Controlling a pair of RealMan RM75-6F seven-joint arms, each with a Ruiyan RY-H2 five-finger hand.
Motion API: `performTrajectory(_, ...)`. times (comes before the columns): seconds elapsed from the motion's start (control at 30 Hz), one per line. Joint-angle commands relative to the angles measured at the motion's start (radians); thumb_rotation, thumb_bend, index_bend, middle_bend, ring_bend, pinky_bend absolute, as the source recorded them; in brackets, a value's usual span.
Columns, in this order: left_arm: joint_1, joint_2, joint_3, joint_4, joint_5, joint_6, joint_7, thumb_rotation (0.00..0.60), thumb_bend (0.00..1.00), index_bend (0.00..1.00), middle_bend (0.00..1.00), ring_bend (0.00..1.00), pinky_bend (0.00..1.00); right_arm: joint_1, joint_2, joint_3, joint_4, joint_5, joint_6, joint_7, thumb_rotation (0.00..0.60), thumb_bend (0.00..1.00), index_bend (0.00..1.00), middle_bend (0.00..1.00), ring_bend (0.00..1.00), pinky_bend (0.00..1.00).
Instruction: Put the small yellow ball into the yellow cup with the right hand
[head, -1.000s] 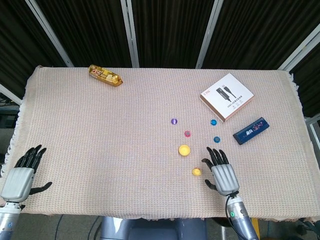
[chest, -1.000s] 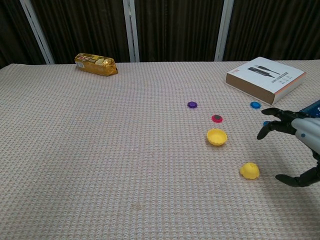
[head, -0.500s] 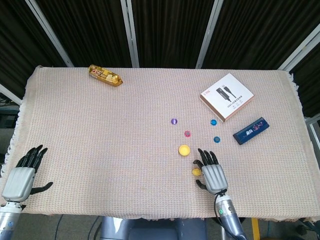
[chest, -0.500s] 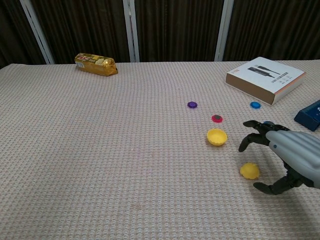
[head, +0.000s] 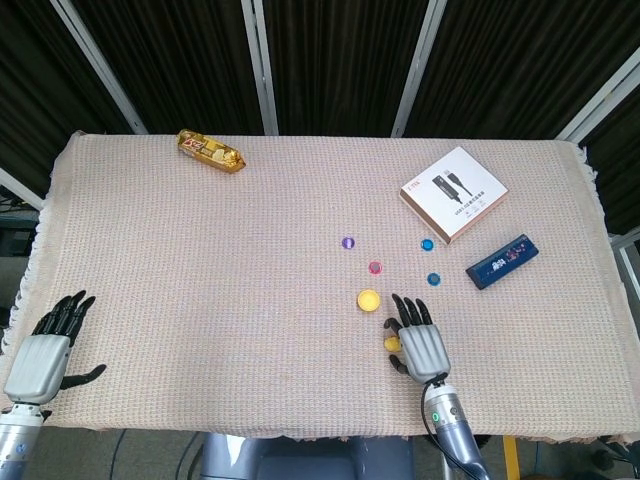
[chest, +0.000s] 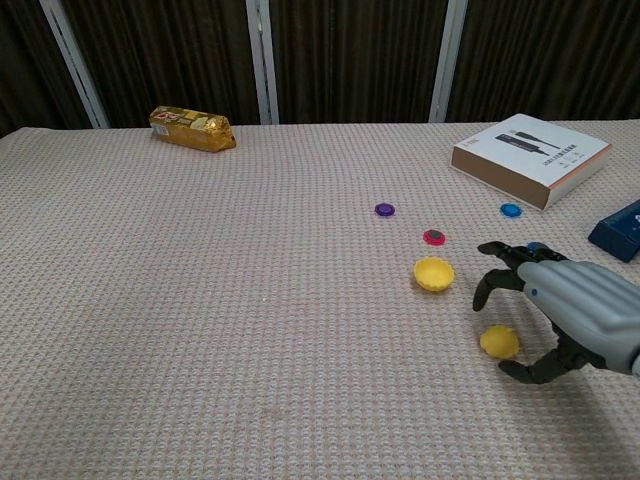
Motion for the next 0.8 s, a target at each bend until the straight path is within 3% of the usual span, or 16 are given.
performTrajectory(0.03,0.0,0.0,0.0,-0.001,0.002,0.001,0.002,0.6,0.0,0.0,0.0,0.0,0.17,0.001,0.0,0.001,0.008,0.009,-0.003,0.01,0.6,0.22,0.37,0.0,0.0,0.0)
performTrajectory(0.8,-0.002,0.003,0.002,-0.008,0.0,-0.003,0.007,0.6,0.0,0.0,0.0,0.0,0.17,0.005,-0.001,-0.008,0.008,0.012,0.014,0.026,0.6,0.22,0.47,0.0,0.0,0.0)
